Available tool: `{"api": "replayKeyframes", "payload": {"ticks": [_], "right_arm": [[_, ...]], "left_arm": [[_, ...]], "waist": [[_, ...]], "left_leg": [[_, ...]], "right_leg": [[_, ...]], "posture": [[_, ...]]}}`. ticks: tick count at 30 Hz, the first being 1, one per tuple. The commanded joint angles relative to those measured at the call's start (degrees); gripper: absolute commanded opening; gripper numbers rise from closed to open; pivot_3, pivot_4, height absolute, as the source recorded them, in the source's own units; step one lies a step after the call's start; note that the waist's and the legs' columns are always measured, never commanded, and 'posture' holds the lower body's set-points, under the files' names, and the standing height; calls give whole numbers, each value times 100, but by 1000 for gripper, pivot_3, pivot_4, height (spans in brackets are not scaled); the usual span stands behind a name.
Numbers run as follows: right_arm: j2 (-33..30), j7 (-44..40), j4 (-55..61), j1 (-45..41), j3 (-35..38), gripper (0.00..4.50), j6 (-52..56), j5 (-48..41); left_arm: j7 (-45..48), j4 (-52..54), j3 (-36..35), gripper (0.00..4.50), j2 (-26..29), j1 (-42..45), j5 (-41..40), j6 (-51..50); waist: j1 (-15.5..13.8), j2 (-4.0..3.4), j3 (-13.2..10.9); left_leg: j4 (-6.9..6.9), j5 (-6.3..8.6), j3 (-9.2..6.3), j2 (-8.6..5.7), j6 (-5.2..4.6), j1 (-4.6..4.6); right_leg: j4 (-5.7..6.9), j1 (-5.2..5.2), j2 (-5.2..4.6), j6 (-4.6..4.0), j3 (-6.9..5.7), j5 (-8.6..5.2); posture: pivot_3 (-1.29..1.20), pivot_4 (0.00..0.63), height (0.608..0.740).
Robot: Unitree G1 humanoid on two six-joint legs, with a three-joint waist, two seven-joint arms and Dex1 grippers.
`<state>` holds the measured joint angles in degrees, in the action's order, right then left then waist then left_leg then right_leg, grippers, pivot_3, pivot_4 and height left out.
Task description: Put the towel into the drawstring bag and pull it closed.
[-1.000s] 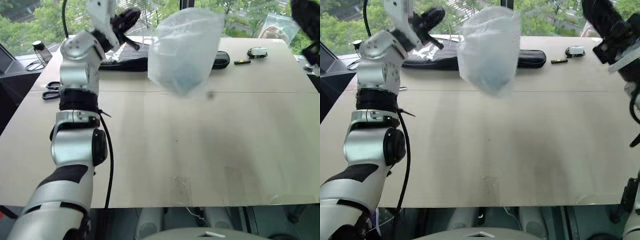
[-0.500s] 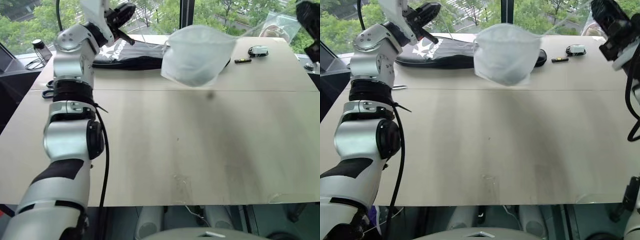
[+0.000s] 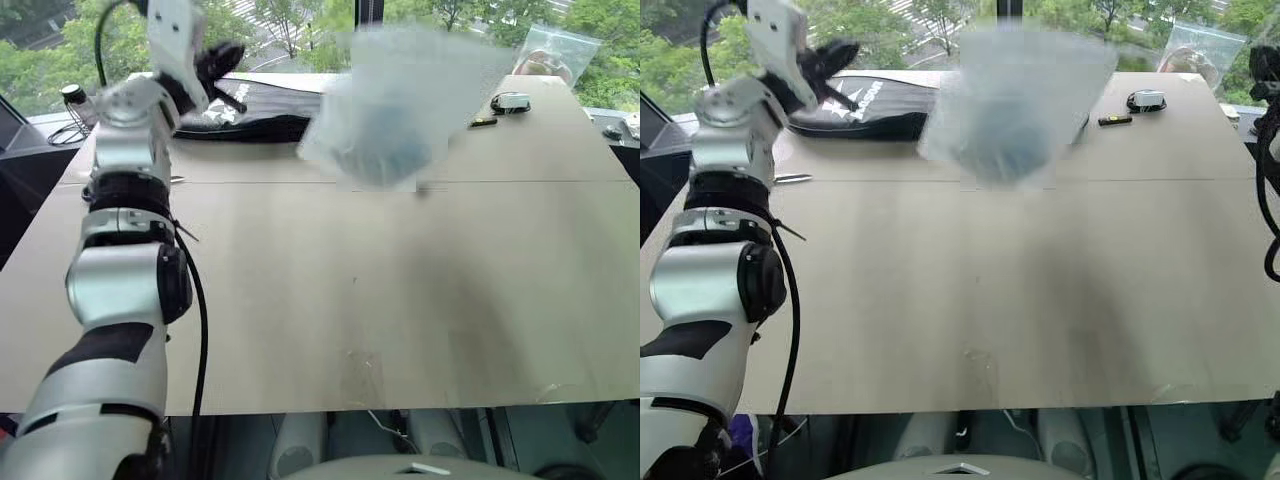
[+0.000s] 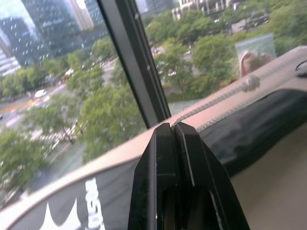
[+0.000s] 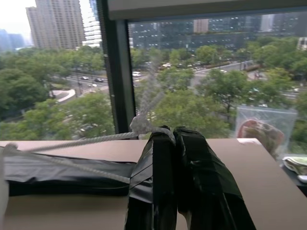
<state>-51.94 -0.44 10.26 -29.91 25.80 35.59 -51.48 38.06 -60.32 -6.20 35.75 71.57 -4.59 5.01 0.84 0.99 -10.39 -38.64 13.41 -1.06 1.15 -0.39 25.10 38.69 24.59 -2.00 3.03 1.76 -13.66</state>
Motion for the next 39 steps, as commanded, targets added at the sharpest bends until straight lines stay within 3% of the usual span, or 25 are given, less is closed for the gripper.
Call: {"api": "replayKeyframes", "payload": {"ticks": [1,17,25,29,33,36,39], "right_arm": [[-244,374,-224,84,635,0,-302,894],[-271,1123,-1149,238,1120,0,-565,2846],[-34,-224,-1359,-901,399,0,-980,2154],[144,-776,-1061,-1496,693,0,-888,1428],[415,-1385,403,-486,1164,0,-5,81],[680,-1733,1992,1451,1111,0,835,-987],[638,-2138,3159,3089,719,0,1408,-1637]], "left_arm": [[-855,-102,-343,68,341,85,7,119],[-2377,-814,-899,68,723,-307,-355,-463],[-1315,-596,-732,68,163,363,-617,-313],[-606,-330,-777,68,45,683,-797,-173],[803,696,-803,68,55,48,-1279,-687],[1683,2740,-614,68,46,-1461,-2016,-2038],[1913,4729,-311,68,70,-3004,-2556,-3209]], "waist": [[-6,1,-1],[4,2,0],[13,1,-1],[11,1,0],[0,1,1],[28,-2,30],[42,-4,29]], "left_leg": [[0,0,0,1,0,0],[9,0,46,1,0,-28],[9,0,51,1,0,-34],[15,0,52,1,0,-32],[26,0,52,4,1,-30],[32,-1,55,17,2,-41],[31,0,58,22,1,-39]], "right_leg": [[3,1,1,0,0,0],[12,1,0,1,47,0],[14,1,2,1,53,1],[11,3,2,1,54,0],[0,2,2,1,52,0],[6,-19,4,0,52,-2],[11,-6,-8,5,68,-5]], "posture": [[0,150,740],[0,150,740],[0,150,740],[0,150,740],[0,150,740],[0,150,740],[0,150,740]]}}
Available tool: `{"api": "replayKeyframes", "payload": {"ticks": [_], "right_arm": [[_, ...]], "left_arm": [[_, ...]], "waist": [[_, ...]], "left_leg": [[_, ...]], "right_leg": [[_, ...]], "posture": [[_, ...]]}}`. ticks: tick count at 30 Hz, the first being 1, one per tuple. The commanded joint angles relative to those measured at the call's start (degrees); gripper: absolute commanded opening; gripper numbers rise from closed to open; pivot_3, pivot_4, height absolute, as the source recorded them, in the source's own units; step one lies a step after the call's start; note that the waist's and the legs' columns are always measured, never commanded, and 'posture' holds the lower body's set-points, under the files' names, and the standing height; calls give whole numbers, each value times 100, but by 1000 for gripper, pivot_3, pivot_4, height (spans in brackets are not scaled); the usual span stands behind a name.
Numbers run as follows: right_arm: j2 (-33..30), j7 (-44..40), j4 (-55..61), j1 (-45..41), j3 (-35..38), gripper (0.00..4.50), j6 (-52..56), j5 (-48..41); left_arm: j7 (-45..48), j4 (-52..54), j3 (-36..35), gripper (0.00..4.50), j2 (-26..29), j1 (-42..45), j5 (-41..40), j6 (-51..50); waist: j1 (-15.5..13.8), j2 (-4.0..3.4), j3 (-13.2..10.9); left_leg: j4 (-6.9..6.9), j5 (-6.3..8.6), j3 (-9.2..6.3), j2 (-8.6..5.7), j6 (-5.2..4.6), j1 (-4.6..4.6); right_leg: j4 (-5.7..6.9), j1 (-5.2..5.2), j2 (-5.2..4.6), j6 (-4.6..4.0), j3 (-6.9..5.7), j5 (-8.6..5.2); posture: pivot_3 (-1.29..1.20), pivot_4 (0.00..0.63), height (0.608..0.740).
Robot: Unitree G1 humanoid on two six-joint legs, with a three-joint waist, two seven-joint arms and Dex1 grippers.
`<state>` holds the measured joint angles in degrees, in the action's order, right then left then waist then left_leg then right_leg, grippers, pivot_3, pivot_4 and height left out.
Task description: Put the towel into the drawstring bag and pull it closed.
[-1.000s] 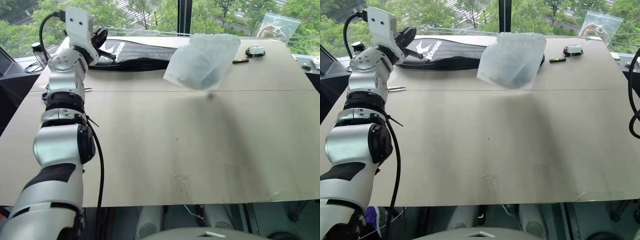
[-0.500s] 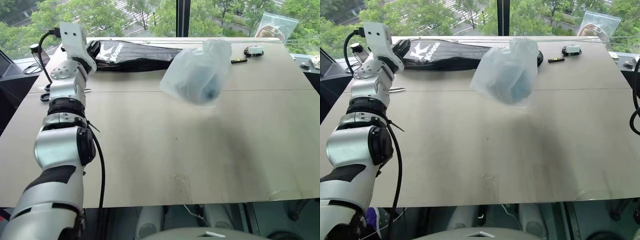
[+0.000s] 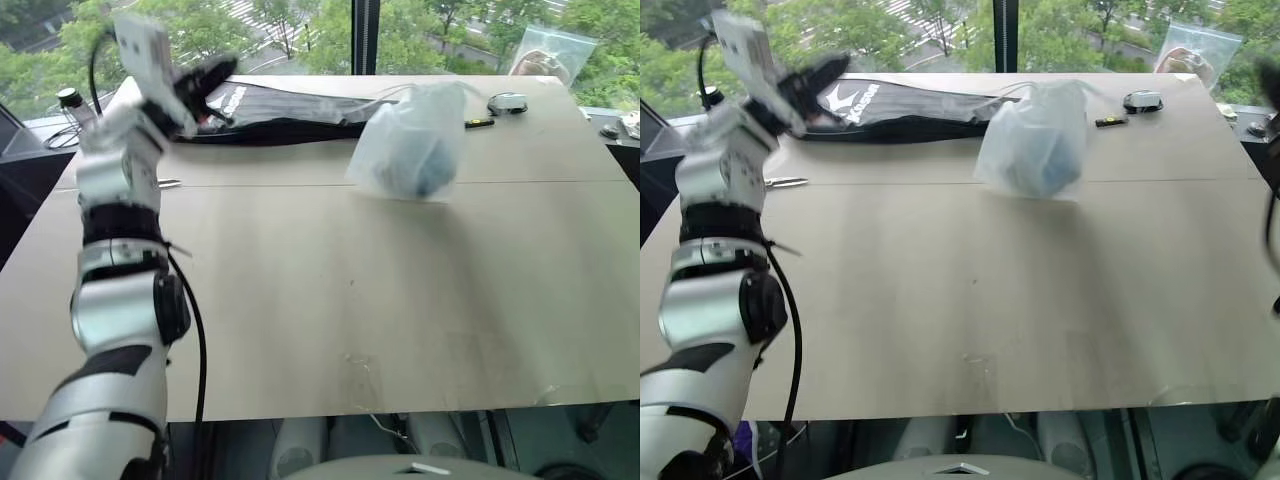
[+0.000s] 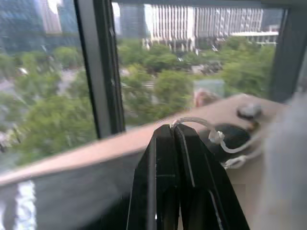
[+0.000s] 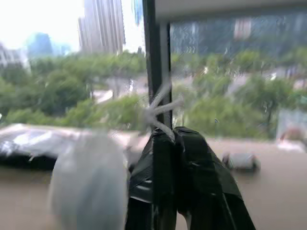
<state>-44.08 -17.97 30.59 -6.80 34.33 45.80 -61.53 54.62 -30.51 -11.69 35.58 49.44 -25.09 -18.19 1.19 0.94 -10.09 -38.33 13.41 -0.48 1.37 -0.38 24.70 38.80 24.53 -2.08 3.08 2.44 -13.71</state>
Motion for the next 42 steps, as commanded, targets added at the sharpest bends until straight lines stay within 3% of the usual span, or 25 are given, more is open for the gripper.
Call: {"api": "replayKeyframes", "payload": {"ticks": [1,3,5,10,16,17,20,24,25,27,29,34,37,40,42], "right_arm": [[-172,-449,1286,1099,-263,0,466,-675],[-177,-571,1468,1582,-599,0,491,-599],[-301,-613,1472,1723,-1069,0,415,16],[-232,-433,1078,1459,-2011,0,-149,1513],[-125,-796,676,1775,-2679,0,-569,2471],[-209,-933,673,1922,-2783,493,-592,2594],[-307,-1163,660,2164,-2814,1190,-627,2761],[-323,-1405,722,2262,-2652,3062,-615,2731],[-308,-1424,737,2295,-2604,3184,-630,2745],[-230,-1447,757,2338,-2467,4267,-699,2738],[-133,-1538,838,2420,-2268,4447,-793,2616],[-1,-1773,1084,2745,-1845,4500,-1004,2519],[213,-1907,1350,3156,-1327,4500,-1477,2591],[512,-1934,1504,3460,-878,4500,-1853,2593],[704,-1915,1515,3622,-605,4500,-2051,2616]], "left_arm": [[274,2179,341,68,101,-1189,-524,-1015],[15,2746,333,68,-24,-1769,-672,-1368],[-115,3023,429,68,-108,-2132,-588,-1391],[-419,3206,619,68,-285,-2536,-281,-1175],[-510,3174,516,68,-179,-3073,-63,-935],[-498,3151,495,0,-118,-3226,7,-856],[-506,3119,396,0,-33,-3461,46,-763],[-503,3164,324,0,-6,-3537,19,-738],[-501,3192,305,0,4,-3563,13,-735],[-409,3291,251,0,57,-3628,-63,-750],[-274,3403,172,0,127,-3714,-157,-690],[-38,3648,-84,2064,350,-3992,-411,-842],[68,3934,-493,3697,600,-4458,-538,-834],[87,4272,-801,4482,743,-4902,-666,-892],[61,4535,-960,4482,779,-5156,-792,-1008]], "waist": [[13,2,0],[16,11,-5],[0,19,-8],[-20,30,-2],[-42,31,-1],[-43,31,-1],[-42,31,-1],[-55,33,0],[-59,34,0],[-54,34,0],[-54,34,0],[-46,33,0],[-47,33,0],[-49,34,0],[-58,35,1]], "left_leg": [[-4,0,-3,0,-1,9],[-5,1,-14,3,-2,-13],[-26,1,-6,-4,-2,-20],[-16,2,4,-1,0,-203],[7,3,10,-6,0,-176],[15,5,10,-6,-2,-175],[36,10,9,-5,-9,-165],[31,13,7,-5,-13,-144],[29,13,7,-6,-14,-144],[25,13,5,-6,-14,-144],[25,13,4,-4,-14,-146],[27,13,5,1,-13,-147],[28,14,6,2,-13,-147],[31,14,6,14,-13,-143],[30,14,6,17,-13,-142]], "right_leg": [[-5,10,1,0,2,0],[-4,-8,3,2,6,0],[1,-19,9,3,-3,0],[-32,-189,14,1,-1,-31],[-45,-171,15,0,6,-6],[-50,-171,15,-1,6,-6],[-80,-163,15,-1,4,-6],[-91,-152,11,2,0,-6],[-91,-153,10,3,-2,-6],[-88,-153,10,18,-4,-16],[-87,-153,12,19,-5,-19],[-85,-152,14,19,-4,-18],[-87,-152,13,20,-3,-18],[-89,-149,11,19,-2,-20],[-90,-148,8,2,-4,-32]], "posture": [[0,150,740],[0,150,740],[0,150,740],[0,150,740],[0,150,740],[0,150,740],[0,150,740],[0,150,740],[0,150,740],[0,150,740],[0,150,740],[0,150,740],[0,150,740],[0,150,740],[0,150,740]]}}
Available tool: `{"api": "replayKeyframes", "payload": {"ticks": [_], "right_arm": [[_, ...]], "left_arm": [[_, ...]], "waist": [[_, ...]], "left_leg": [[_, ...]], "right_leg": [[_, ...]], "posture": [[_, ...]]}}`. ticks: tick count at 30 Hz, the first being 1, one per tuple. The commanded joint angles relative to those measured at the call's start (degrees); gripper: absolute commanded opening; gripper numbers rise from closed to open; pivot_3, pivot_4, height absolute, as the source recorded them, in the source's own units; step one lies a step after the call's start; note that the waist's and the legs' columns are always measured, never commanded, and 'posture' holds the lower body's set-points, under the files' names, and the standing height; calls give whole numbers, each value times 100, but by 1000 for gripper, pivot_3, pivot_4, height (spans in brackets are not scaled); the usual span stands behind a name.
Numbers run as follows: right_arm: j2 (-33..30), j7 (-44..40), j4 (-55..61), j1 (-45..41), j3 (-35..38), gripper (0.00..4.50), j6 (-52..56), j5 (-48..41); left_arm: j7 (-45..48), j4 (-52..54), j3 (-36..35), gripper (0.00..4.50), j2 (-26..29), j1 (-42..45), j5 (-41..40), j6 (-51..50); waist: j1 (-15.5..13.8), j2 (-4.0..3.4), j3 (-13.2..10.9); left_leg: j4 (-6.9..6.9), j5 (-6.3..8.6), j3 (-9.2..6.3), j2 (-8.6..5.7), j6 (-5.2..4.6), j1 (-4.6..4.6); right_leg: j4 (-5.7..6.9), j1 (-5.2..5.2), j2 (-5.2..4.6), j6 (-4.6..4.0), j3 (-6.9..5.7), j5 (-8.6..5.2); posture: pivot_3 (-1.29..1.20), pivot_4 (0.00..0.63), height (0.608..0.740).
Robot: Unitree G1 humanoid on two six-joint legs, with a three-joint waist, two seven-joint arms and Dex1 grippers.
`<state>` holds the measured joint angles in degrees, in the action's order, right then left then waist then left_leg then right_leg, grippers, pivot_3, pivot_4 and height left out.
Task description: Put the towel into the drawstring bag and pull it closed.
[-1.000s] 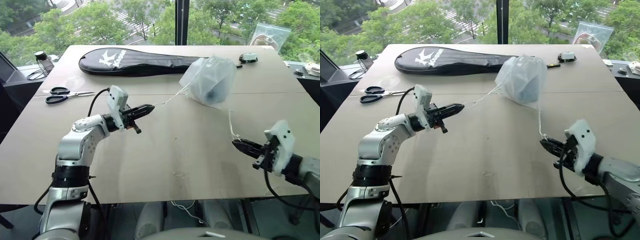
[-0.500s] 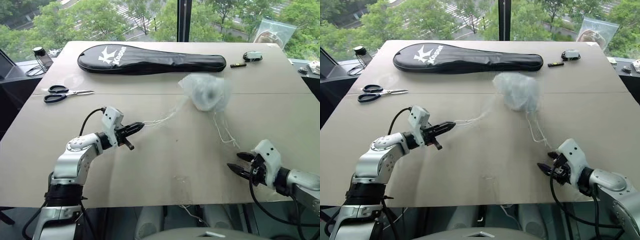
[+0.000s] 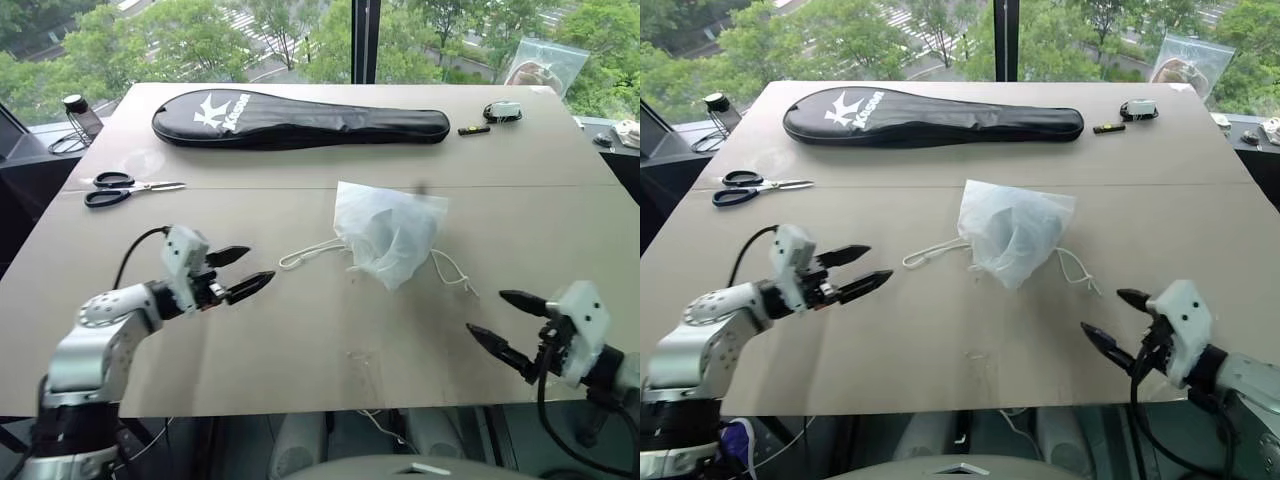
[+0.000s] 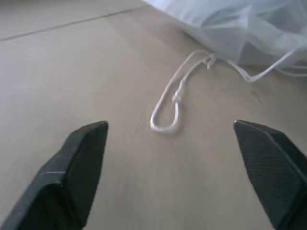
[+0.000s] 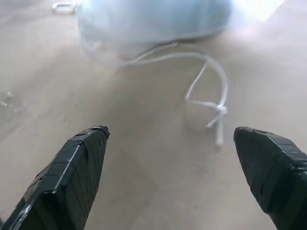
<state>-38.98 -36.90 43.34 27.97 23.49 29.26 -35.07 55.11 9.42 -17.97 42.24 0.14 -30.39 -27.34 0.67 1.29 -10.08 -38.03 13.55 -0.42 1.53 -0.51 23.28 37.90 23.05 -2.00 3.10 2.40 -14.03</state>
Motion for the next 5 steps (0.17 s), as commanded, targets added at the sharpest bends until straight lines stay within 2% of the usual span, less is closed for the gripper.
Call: {"api": "replayKeyframes", "payload": {"ticks": [1,5], "right_arm": [[227,-72,208,244,542,4500,-519,104],[226,-132,86,423,583,4500,-763,502]], "left_arm": [[-14,661,-373,4482,109,-328,-314,-140],[-239,1070,-435,4482,-27,-581,-537,-348]], "waist": [[-10,0,1],[-18,2,2]], "left_leg": [[0,0,-1,1,0,-1],[0,0,-4,1,0,-7]], "right_leg": [[0,0,-2,0,0,-1],[-1,-2,-11,0,2,-2]], "posture": [[0,150,740],[0,150,740]]}}
